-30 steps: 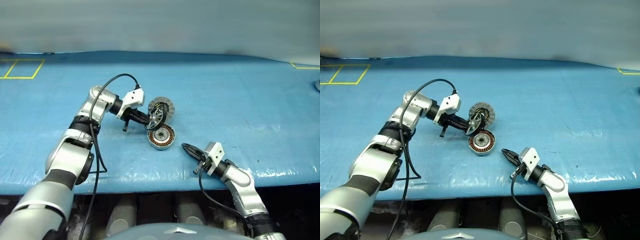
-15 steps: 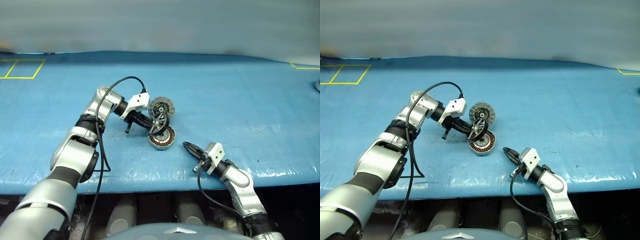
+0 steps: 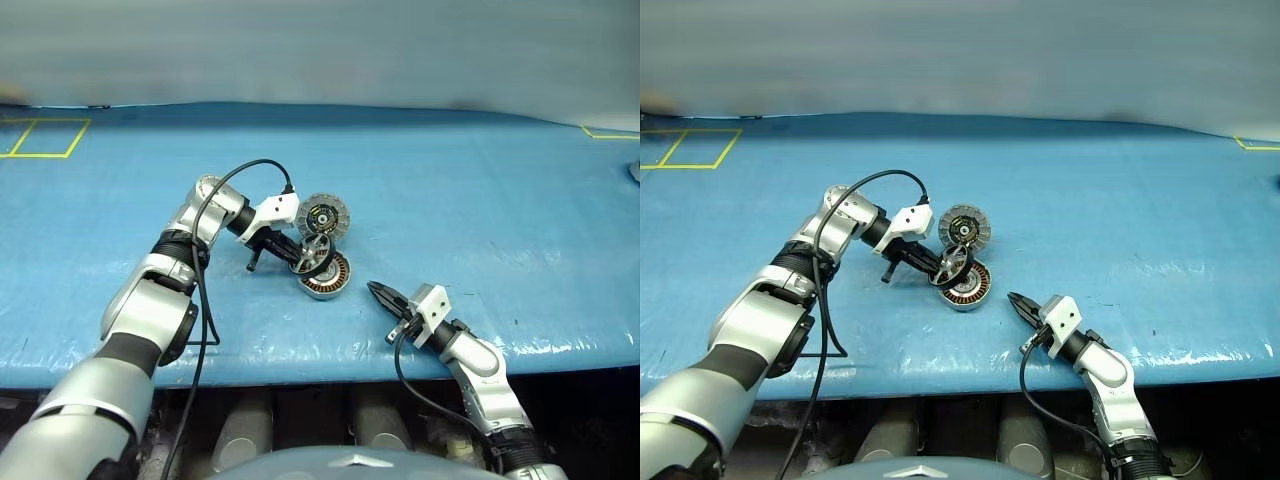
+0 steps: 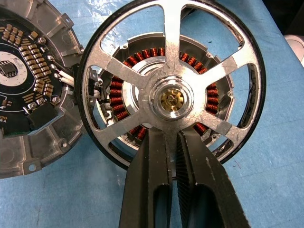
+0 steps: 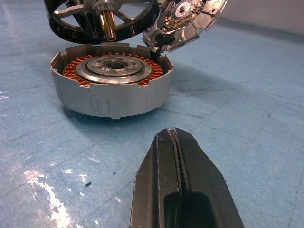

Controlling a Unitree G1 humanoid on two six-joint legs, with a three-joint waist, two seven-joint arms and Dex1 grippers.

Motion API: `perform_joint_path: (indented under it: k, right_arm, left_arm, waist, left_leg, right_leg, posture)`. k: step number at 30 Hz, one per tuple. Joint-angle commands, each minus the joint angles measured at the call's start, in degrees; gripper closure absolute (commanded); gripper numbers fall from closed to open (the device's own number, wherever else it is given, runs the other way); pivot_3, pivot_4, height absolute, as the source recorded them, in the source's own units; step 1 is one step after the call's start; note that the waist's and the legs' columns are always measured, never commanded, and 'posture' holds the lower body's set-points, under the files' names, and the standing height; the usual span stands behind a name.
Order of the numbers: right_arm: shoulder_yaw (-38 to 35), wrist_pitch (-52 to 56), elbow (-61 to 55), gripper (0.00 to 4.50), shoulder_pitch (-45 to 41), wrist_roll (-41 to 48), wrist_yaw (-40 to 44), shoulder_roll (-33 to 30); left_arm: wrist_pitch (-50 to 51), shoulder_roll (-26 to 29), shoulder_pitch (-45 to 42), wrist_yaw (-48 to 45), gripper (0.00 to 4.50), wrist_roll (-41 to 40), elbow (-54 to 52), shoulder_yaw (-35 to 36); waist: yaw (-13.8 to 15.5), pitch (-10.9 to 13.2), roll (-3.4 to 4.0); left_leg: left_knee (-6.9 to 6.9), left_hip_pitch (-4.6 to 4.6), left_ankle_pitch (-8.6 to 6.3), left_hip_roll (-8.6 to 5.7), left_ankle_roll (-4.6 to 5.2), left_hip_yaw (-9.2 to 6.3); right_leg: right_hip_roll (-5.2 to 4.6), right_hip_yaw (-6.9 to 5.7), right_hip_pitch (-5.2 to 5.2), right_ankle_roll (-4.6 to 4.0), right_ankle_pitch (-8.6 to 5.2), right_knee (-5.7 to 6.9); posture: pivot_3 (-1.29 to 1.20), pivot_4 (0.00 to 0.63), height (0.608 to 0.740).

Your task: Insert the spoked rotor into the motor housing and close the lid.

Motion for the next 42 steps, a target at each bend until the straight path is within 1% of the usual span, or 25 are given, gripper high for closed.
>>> perform_joint_path:
  k: [1,8,19,27,36,42]
  right_arm:
    - [-0.65,-0.53,0.65,4.5,0.54,-0.84,-0.8,-0.28]
    - [-0.63,-0.92,1.06,4.5,0.76,-1.24,-1.23,-0.38]
    - [-0.35,-1.55,1.89,4.5,1.0,-1.85,-1.82,-0.24]
    - [-0.2,-1.66,1.53,4.5,1.36,-1.9,-2.01,-0.27]
    - [-0.2,-1.58,1.58,4.5,1.41,-2.11,-2.35,-0.41]
    - [-0.15,-1.58,1.59,4.5,1.18,-2.25,-2.43,-0.45]
  left_arm:
    - [-2.07,-0.48,-1.95,1.35,4.46,0.16,0.9,0.45]
    - [-2.5,-1.12,-2.48,0.33,4.46,-0.73,1.5,0.95]
    - [-2.75,-0.56,-3.74,-0.5,4.46,-1.76,0.91,1.79]
    - [-3.34,-1.63,-2.8,-0.81,4.46,-1.06,0.93,0.77]
    - [-3.84,-1.55,-2.14,-1.76,4.46,0.26,1.09,-0.37]
    - [-5.46,-1.65,-1.62,0.49,4.46,1.84,2.13,-1.22]
  waist:
    - [0.04,0.0,0.0]
    - [0.05,0.0,0.0]
    - [0.07,0.0,0.0]
    - [0.08,0.0,0.0]
    - [0.09,0.0,0.0]
    - [0.09,0.0,0.0]
  left_leg:
    - [0.0,0.0,0.0,0.0,0.0,0.0]
    - [0.0,0.0,0.0,0.0,0.0,0.0]
    - [-0.01,0.0,0.0,0.0,0.0,0.0]
    - [-0.01,0.0,0.0,0.0,0.0,0.0]
    - [-0.02,0.0,0.0,0.0,0.0,0.0]
    - [-0.02,0.0,0.0,0.0,0.0,0.0]
  right_leg:
    - [0.0,0.0,0.0,0.0,0.0,0.0]
    - [0.0,0.0,0.0,0.0,0.0,-0.01]
    - [0.0,0.0,0.01,0.0,0.0,-0.02]
    - [0.0,0.0,0.02,0.0,0.0,-0.02]
    - [0.0,0.0,0.02,0.0,0.0,-0.05]
    - [0.0,0.0,0.02,0.0,0.0,-0.05]
  posture:
    - [0.0,0.15,0.74]
    - [0.0,0.15,0.74]
    - [0.0,0.15,0.74]
    - [0.0,0.15,0.74]
    - [0.0,0.15,0.74]
    - [0.0,0.15,0.74]
